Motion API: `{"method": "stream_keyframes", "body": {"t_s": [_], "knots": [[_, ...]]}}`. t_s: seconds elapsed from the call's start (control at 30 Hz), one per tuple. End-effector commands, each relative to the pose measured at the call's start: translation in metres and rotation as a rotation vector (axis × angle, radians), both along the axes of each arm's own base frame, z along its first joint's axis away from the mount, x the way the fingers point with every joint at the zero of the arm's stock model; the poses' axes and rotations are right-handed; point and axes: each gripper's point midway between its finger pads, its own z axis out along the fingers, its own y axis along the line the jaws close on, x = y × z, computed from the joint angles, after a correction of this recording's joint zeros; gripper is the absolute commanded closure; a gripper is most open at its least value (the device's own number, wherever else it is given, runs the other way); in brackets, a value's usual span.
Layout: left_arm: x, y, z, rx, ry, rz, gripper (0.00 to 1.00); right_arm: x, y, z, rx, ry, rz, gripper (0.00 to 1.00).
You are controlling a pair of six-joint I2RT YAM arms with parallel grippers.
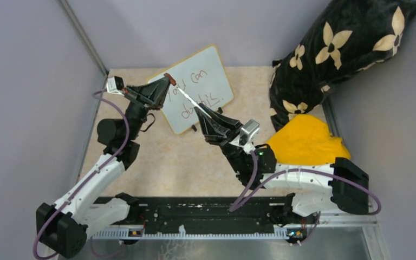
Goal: Write a sentence on the whiteboard
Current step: Close the pen cap.
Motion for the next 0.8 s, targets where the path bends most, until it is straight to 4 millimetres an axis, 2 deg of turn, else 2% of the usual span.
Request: {"method": "stream_keyframes", "body": {"t_s": [0.0,0.77], "knots": [[-0.0085,0.0032,0.0101,-0.024,-0.045,-0.013,1.0,-0.0071,-0.0034,0.0265,0.078,-0.023,0.033,1.0],[-0.0163,-0.0058,0.0081,0.008,-0.077,-0.068,1.0,-0.0015,-0.0033,0.0254,0.09,-0.006,0.009,1.0]]}}
